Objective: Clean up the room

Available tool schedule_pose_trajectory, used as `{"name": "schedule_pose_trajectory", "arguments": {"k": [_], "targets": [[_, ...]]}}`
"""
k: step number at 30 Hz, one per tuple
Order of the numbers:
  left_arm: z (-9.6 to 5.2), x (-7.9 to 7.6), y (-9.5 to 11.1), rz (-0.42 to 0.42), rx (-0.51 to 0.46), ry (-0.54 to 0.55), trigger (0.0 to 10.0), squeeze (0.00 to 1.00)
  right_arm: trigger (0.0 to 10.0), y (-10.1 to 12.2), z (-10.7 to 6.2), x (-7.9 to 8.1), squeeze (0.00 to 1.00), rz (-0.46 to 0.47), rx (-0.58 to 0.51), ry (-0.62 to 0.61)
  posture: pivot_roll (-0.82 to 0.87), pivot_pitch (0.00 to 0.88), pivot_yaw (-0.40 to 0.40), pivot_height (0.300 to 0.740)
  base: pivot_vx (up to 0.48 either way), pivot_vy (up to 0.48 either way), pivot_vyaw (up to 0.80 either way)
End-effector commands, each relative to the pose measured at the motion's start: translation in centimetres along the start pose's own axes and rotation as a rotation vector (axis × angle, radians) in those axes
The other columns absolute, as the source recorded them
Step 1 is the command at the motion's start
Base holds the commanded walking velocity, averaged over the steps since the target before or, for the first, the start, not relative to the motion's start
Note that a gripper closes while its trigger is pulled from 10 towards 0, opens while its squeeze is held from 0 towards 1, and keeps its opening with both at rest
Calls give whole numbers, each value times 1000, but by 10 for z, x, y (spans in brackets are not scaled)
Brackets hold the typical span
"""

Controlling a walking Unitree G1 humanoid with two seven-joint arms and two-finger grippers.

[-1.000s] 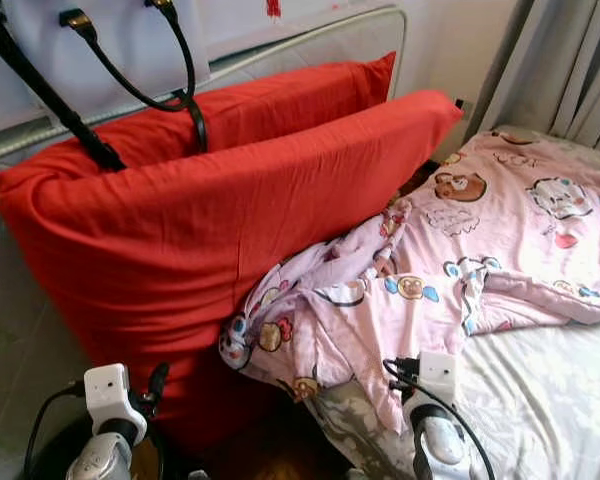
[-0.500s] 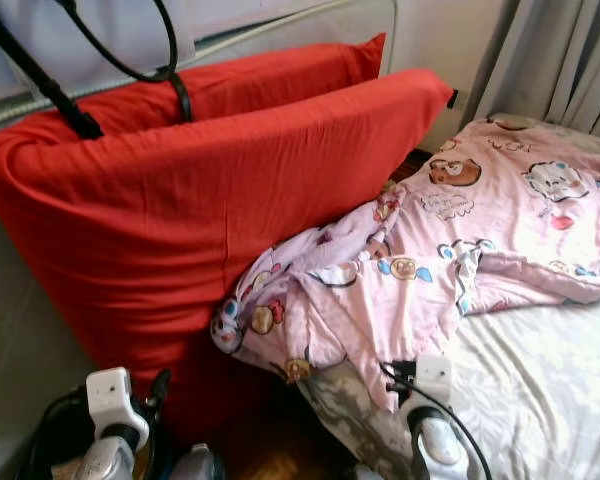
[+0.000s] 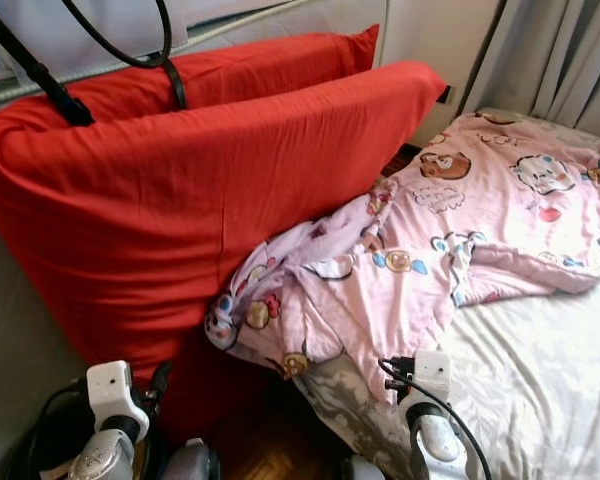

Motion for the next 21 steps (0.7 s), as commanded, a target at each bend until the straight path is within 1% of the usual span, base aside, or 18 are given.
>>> {"name": "schedule_pose_trajectory", "arguments": {"k": [1, 13, 21], "targets": [[0, -1, -2, -3, 14, -2, 10000, 0, 10000, -2, 0, 2, 0, -2, 7, 2, -72, 48, 2, 615, 0, 0, 0], [0, -1, -3, -2, 21, -5, 10000, 0, 10000, -3, 0, 6, 0, 0, 13, 13, -73, 49, 5, 615, 0, 0, 0], [2, -5, -4, 8, 31, -15, 10000, 0, 10000, -4, -1, 8, 0, 9, 12, 22, -75, 50, 9, 615, 0, 0, 0]]}}
Point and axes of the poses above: a point about 5 cm out from each wrist's last joint towards the gripper, its own z axis pointing out of the wrist towards the gripper, its own y axis along the axis of the wrist's last joint, x = y × z, the point moved 6 cm from there along z, pointing out of the wrist towards the gripper, and after that the axes turned 2 degrees about -z, right-handed, at the moved point
